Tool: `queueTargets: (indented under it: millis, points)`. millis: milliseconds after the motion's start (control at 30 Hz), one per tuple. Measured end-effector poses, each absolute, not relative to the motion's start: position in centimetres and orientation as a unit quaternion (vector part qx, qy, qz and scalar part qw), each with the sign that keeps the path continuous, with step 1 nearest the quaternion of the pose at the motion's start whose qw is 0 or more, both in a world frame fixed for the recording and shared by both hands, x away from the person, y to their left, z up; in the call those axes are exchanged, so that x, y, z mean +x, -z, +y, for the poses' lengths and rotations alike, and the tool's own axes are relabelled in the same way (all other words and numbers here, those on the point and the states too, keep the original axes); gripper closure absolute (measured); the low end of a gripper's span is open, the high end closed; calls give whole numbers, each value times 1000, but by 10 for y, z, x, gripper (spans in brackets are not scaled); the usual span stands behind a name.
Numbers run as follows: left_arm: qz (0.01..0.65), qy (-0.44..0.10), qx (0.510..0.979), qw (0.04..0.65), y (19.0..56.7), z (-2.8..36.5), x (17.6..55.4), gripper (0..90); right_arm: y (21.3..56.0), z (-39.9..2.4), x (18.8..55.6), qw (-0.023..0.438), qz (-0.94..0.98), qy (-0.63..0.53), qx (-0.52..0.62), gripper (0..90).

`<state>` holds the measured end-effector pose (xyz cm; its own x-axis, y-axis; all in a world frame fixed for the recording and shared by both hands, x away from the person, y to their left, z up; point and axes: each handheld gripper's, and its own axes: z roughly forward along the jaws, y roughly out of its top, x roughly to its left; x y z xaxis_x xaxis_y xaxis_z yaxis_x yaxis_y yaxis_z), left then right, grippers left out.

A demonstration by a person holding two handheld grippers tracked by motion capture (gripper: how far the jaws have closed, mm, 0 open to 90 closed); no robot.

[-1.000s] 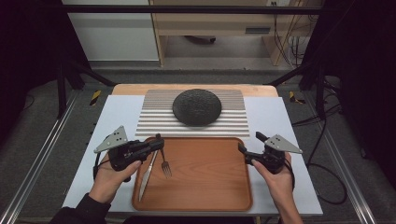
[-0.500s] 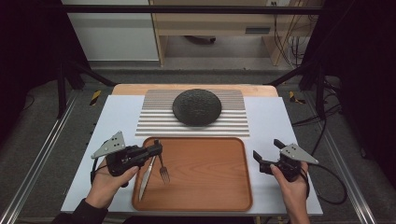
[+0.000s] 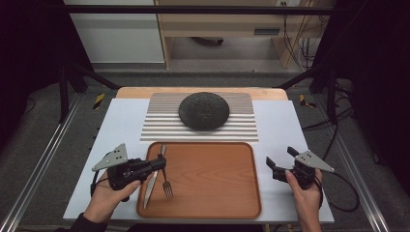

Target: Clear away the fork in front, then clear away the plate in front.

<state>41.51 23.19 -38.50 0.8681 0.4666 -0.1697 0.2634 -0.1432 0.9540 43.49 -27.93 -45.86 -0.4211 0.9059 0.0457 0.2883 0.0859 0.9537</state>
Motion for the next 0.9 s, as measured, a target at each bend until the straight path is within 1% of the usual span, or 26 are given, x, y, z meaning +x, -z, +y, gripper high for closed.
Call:
queueTargets:
  millis: [200, 400, 633, 900]
  points:
    - [245, -77, 761, 596, 388, 239, 412, 868, 460, -280, 435, 304, 670, -508, 448, 80]
    - [253, -75, 765, 587, 393, 241, 417, 867, 459, -280, 436, 304, 667, -510, 449, 81]
    - [250, -71, 767, 587, 393, 241, 420, 867, 460, -281, 436, 301, 666, -512, 452, 81]
    - [257, -82, 771, 578, 395, 243, 429, 854, 460, -280, 436, 301, 667, -512, 451, 80]
